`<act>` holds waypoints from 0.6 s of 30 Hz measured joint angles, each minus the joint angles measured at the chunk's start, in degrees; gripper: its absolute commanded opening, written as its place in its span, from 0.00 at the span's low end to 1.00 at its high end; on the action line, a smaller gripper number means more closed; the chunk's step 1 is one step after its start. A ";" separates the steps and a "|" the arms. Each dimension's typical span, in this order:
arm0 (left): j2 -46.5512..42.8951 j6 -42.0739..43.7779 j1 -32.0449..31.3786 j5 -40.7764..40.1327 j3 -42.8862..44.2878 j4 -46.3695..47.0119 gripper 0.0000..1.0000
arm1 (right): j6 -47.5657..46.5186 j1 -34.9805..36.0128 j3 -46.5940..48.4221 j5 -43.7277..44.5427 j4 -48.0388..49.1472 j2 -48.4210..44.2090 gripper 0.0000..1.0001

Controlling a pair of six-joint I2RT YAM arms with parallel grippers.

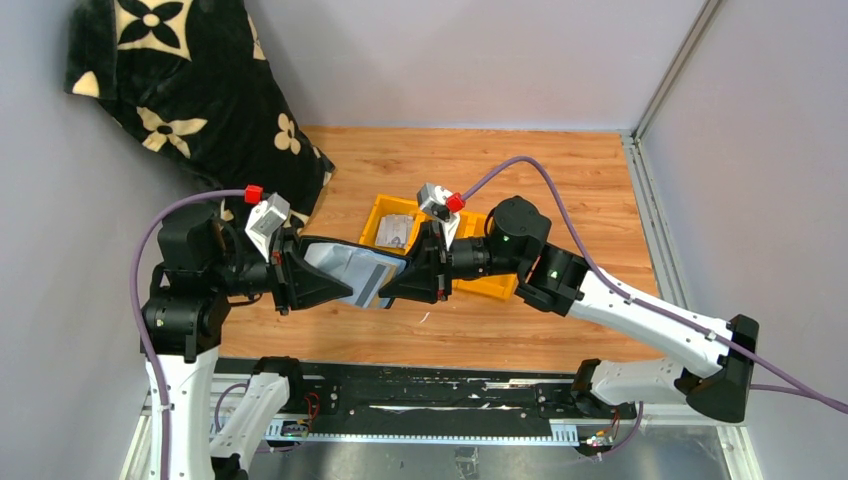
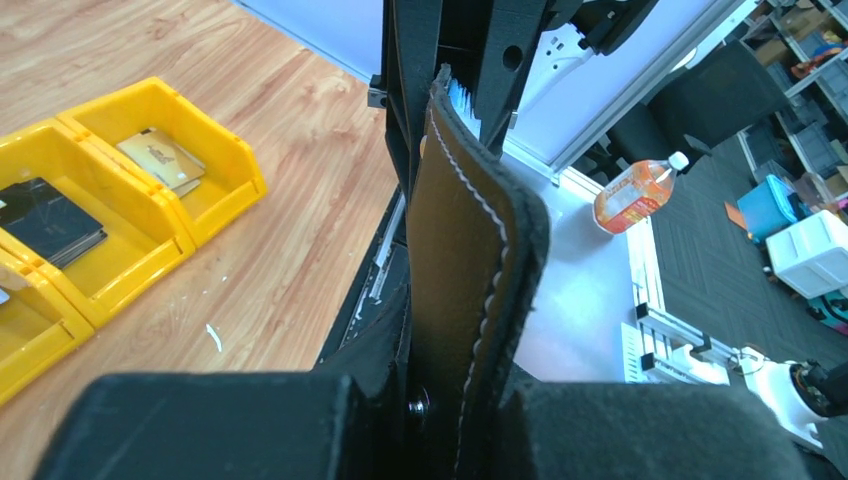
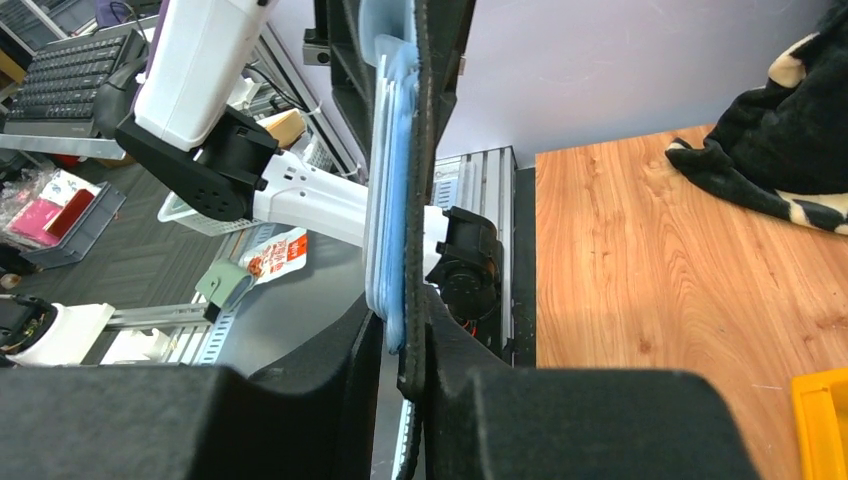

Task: Take the credit cards out of the card holder
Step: Open the card holder at the center of the board, then remove the credit card from the card holder.

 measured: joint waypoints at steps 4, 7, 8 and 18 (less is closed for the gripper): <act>-0.35 -0.02 0.04 -0.46 0.00 -0.02 0.06 | 0.35 -0.02 0.24 0.33 -0.35 0.50 0.15; -0.33 -0.02 0.04 -0.46 0.00 0.00 0.06 | 0.35 -0.02 0.24 0.57 -0.35 0.44 0.14; -0.31 -0.04 0.04 -0.44 0.00 0.00 0.05 | 0.35 -0.02 0.24 0.61 -0.35 0.42 0.13; 1.16 -1.62 0.04 1.75 1.03 0.00 0.00 | 0.79 -0.02 -0.37 -0.20 1.66 -0.04 0.20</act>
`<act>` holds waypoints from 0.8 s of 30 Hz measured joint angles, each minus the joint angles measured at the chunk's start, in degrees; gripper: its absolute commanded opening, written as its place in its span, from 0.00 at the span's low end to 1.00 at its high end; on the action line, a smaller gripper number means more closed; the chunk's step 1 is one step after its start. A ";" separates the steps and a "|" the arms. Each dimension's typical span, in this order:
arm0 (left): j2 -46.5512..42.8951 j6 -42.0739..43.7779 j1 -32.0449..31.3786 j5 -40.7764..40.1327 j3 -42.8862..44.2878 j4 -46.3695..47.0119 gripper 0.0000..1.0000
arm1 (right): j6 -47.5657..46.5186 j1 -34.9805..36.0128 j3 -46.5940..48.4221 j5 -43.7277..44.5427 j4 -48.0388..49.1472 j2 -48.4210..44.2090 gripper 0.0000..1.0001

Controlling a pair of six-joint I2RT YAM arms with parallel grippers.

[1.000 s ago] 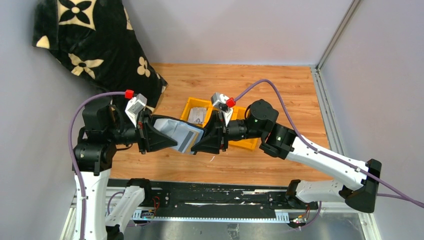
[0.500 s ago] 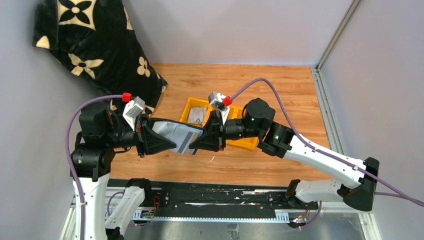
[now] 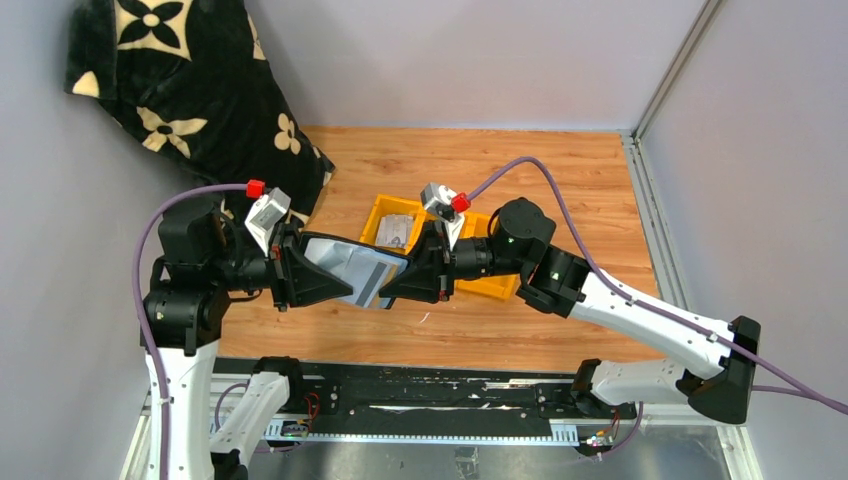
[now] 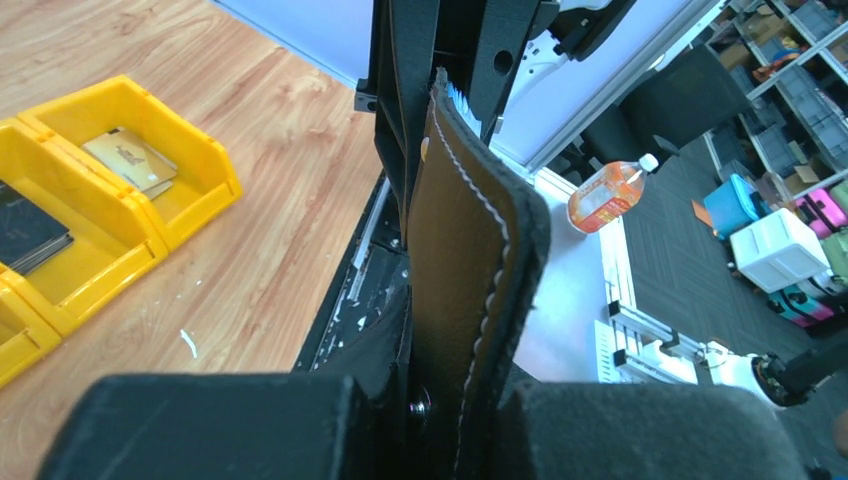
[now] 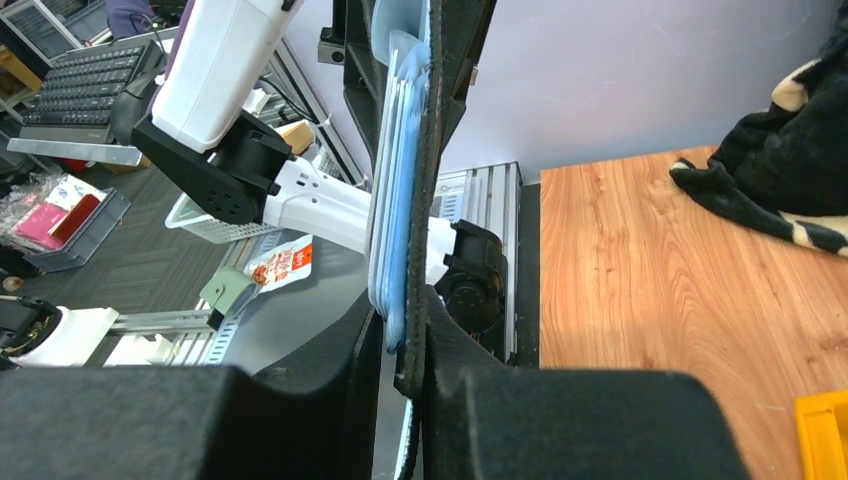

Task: Take the credit cards out of the card holder
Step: Remove the credit card from the card holder.

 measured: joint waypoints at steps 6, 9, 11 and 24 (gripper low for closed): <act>0.46 -1.62 0.00 1.33 2.29 -0.02 0.00 | 0.98 0.02 -1.53 -0.83 4.70 -0.66 0.27; 0.48 -2.36 0.00 1.60 3.82 0.02 0.00 | 1.40 0.02 -2.10 -1.11 6.69 -0.68 0.26; 0.46 -2.73 0.00 1.70 4.59 0.15 0.00 | 1.73 0.02 -2.10 -1.18 7.65 -0.66 0.26; -0.90 -1.84 0.00 -1.88 0.87 0.48 0.98 | 5.62 0.48 0.17 -0.11 7.69 3.04 0.13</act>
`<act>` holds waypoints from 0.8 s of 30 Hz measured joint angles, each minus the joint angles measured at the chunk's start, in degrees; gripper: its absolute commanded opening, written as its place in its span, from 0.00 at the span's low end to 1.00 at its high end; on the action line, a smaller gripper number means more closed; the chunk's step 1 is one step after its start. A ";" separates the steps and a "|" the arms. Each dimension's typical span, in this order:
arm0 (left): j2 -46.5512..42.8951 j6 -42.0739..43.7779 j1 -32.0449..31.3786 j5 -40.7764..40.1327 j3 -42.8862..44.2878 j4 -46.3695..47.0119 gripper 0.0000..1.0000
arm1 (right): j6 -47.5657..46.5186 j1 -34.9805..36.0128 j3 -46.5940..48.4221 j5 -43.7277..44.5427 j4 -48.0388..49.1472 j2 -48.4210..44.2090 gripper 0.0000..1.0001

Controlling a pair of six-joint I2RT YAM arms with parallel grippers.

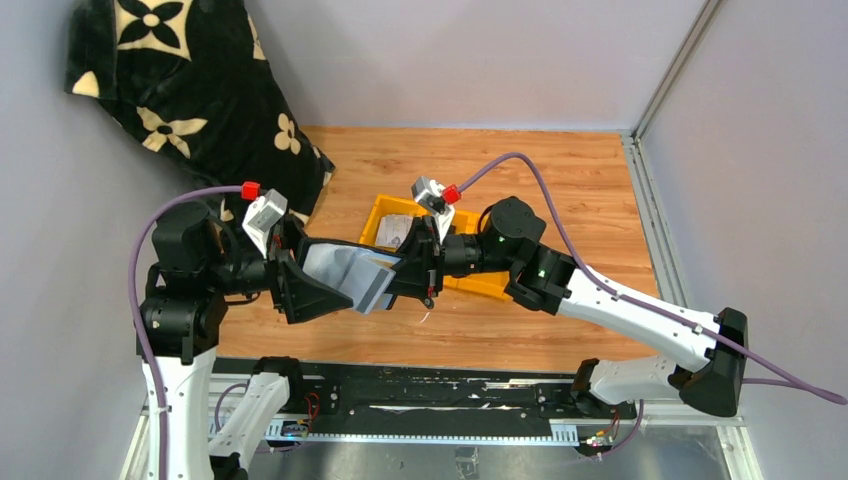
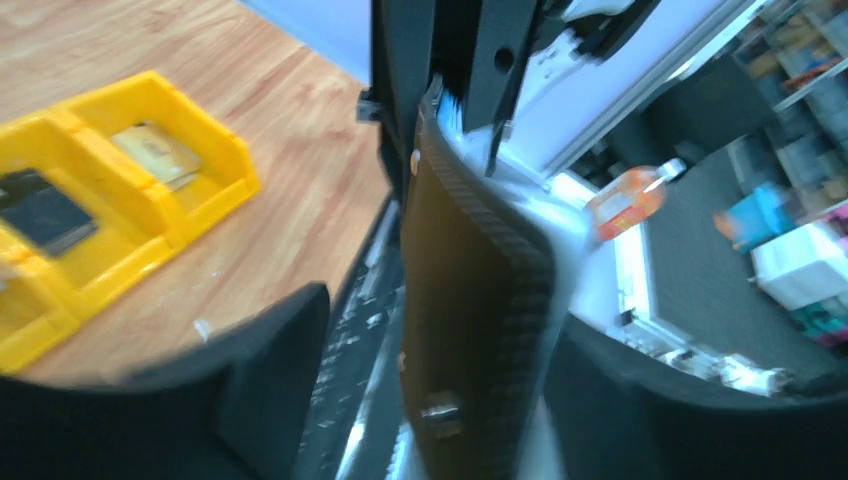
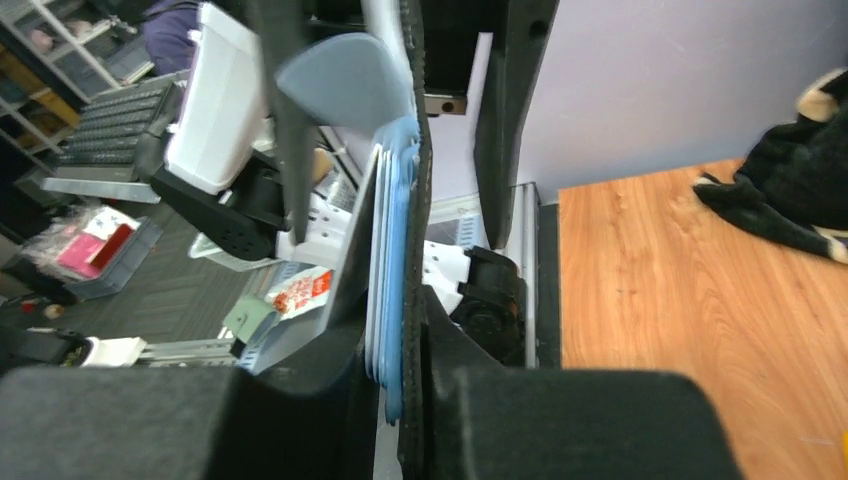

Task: Take the credit cards out of the card holder
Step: Remove the credit card from the card holder.

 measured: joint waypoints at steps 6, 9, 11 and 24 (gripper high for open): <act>-2.34 2.89 0.00 -13.03 -0.98 0.92 1.00 | -2.49 1.07 8.35 9.57 -14.43 2.03 0.00; -7.50 4.13 0.00 -20.28 -5.97 4.94 1.00 | -5.38 4.55 19.15 22.36 -26.40 6.27 0.00; -11.37 4.72 0.00 -24.13 -9.84 8.11 1.00 | -6.84 8.04 26.40 32.50 -33.92 10.03 0.00; -20.39 7.54 -0.02 -37.97 -20.70 22.18 0.98 | -13.92 21.20 51.65 70.47 -59.54 30.10 0.00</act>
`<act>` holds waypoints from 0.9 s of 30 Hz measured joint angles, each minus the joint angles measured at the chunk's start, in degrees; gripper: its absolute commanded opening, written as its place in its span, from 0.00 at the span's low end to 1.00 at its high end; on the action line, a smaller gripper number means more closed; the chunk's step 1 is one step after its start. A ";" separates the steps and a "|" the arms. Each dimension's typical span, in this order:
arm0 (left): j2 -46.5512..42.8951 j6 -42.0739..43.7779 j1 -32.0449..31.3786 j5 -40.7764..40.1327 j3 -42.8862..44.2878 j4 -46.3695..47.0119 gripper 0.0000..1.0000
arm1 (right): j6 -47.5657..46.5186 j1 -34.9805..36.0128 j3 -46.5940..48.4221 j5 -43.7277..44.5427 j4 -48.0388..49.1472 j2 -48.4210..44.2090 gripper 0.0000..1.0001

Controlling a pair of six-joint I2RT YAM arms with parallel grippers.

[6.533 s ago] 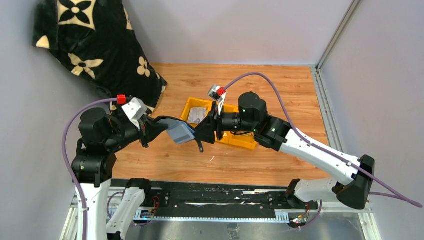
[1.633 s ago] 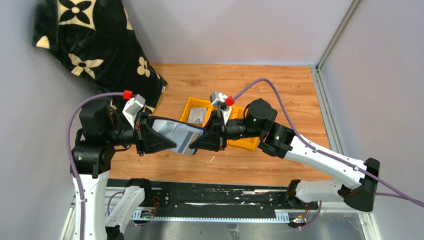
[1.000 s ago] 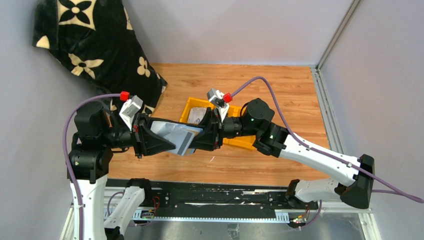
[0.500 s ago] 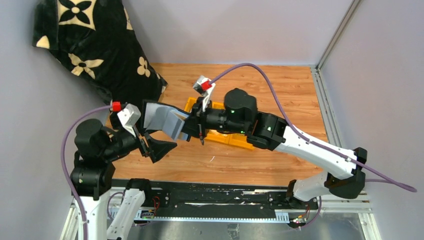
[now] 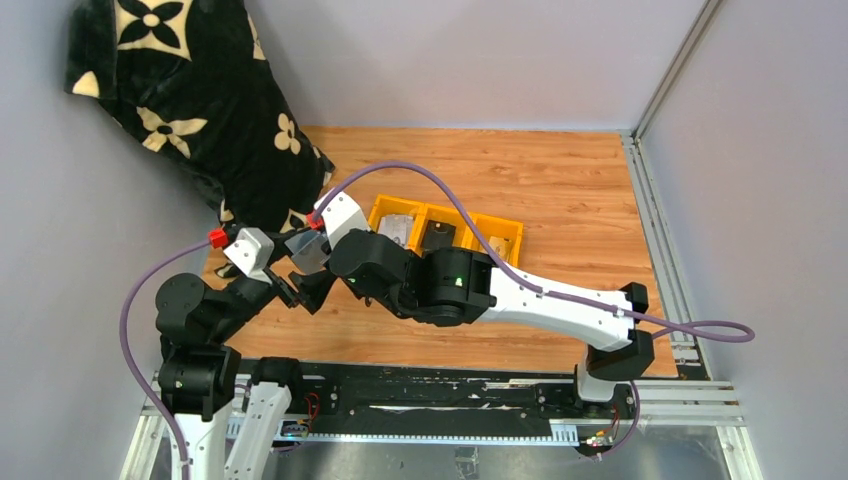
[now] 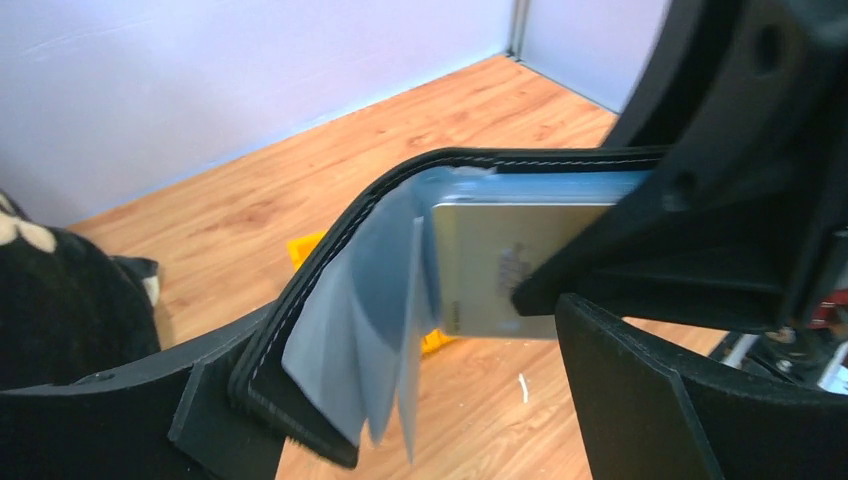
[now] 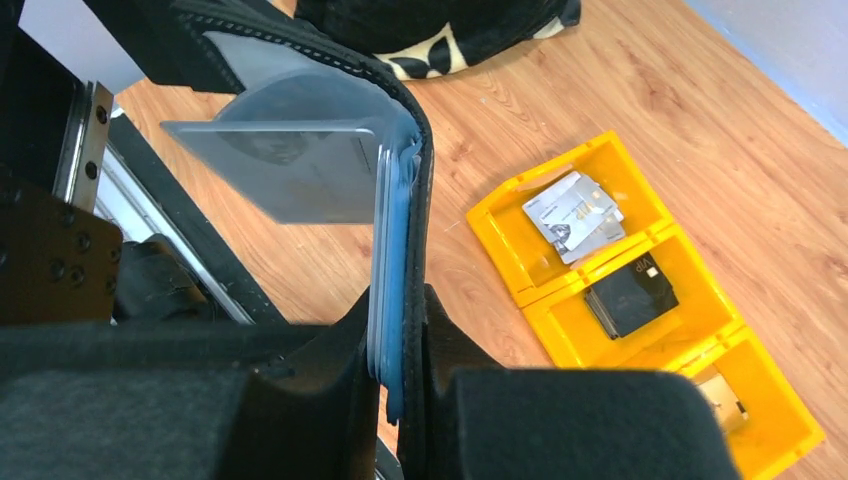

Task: Take the credit cards out of the card holder
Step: Remove the credit card from the card holder.

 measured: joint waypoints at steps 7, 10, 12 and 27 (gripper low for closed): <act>0.02 3.04 0.00 -4.02 -0.83 0.07 0.72 | -1.64 0.28 -4.87 0.81 1.31 -3.48 0.00; 0.02 5.09 0.00 -3.32 -0.02 -1.70 0.57 | -3.26 0.28 -12.39 -1.60 4.37 -8.81 0.00; 0.02 5.75 0.00 -2.10 0.81 -2.99 0.49 | -4.42 0.28 -17.05 -3.76 6.45 -12.72 0.00; 6.80 -9.42 0.00 17.44 6.21 -2.34 0.41 | -5.60 -6.56 -33.38 -29.03 20.00 -28.59 0.00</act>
